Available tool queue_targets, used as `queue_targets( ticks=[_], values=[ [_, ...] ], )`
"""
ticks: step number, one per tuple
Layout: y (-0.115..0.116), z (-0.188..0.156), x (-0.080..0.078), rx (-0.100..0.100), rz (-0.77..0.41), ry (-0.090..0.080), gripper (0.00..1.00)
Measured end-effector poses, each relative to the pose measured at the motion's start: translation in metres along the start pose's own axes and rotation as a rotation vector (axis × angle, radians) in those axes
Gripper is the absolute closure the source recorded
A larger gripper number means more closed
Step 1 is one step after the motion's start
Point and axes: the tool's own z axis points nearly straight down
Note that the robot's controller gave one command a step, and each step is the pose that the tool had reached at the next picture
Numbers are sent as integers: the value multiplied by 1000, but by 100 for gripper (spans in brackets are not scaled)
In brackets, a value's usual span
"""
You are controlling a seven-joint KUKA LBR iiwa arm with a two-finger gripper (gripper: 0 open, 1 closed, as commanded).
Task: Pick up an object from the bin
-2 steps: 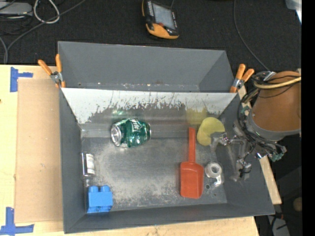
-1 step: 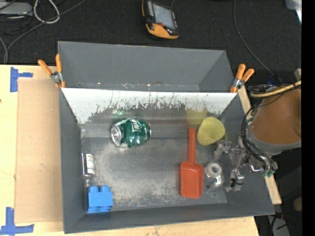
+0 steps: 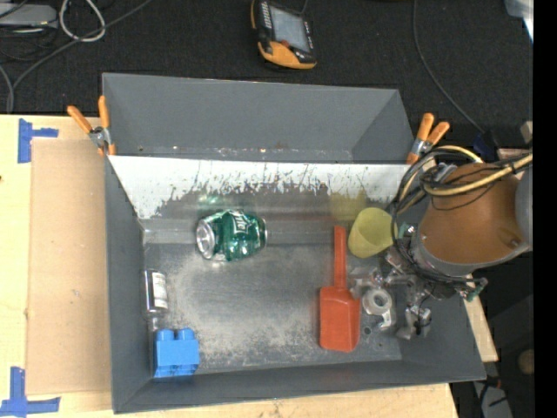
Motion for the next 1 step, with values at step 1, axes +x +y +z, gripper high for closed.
queue_targets(
  ticks=[1],
  values=[
    [16, 25, -22, -8, -256, 2, 100]
  ],
)
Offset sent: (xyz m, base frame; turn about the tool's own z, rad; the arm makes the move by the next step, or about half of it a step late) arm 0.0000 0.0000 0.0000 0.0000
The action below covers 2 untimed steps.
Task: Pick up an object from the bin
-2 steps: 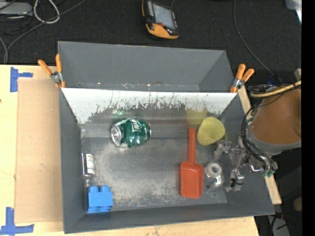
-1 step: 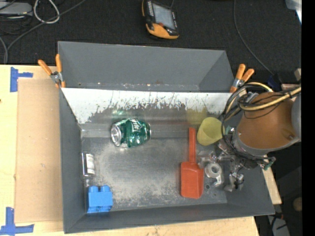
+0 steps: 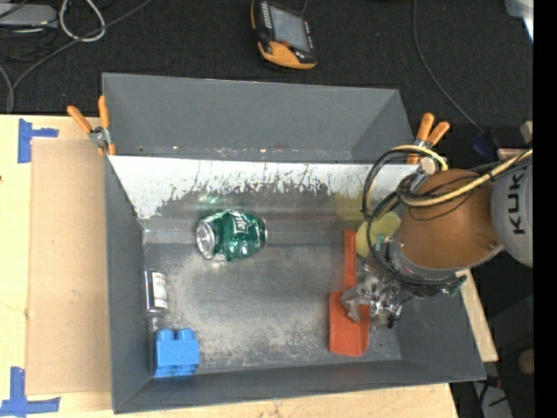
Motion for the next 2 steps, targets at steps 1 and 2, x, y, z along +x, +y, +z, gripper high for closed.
queue_targets(
  ticks=[1, 2],
  values=[
    [0, 0, 0, 0, 1, 0, 100],
    [1, -16, 0, -3, 3, 0, 100]
  ],
)
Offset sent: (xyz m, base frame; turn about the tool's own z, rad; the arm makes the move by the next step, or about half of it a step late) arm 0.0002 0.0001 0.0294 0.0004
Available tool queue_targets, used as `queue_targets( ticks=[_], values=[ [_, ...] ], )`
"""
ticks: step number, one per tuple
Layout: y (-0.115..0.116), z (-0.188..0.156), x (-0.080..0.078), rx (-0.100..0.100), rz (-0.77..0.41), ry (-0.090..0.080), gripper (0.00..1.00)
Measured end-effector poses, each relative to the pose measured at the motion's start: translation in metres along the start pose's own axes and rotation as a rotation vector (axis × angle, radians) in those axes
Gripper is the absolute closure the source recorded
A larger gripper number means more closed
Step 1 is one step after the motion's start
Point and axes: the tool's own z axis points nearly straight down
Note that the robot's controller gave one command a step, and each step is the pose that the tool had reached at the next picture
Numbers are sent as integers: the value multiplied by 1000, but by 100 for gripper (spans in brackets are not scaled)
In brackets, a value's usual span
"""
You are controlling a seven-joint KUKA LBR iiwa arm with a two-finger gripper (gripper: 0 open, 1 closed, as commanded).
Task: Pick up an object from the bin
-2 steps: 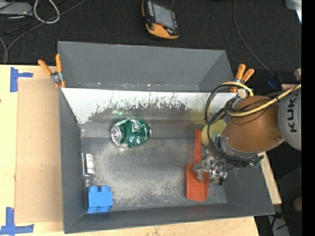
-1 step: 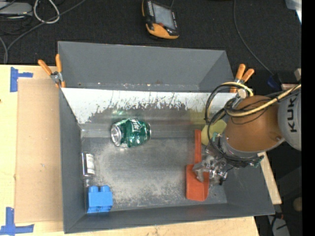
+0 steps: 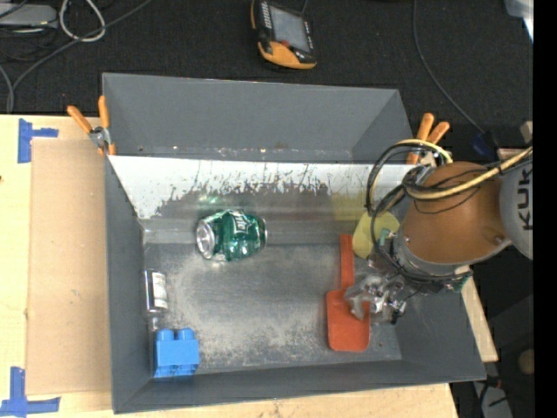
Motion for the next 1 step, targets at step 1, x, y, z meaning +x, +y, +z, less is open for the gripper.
queue_targets(
  ticks=[1],
  values=[
    [2, -36, 0, -4, 2, 0, 100]
  ],
)
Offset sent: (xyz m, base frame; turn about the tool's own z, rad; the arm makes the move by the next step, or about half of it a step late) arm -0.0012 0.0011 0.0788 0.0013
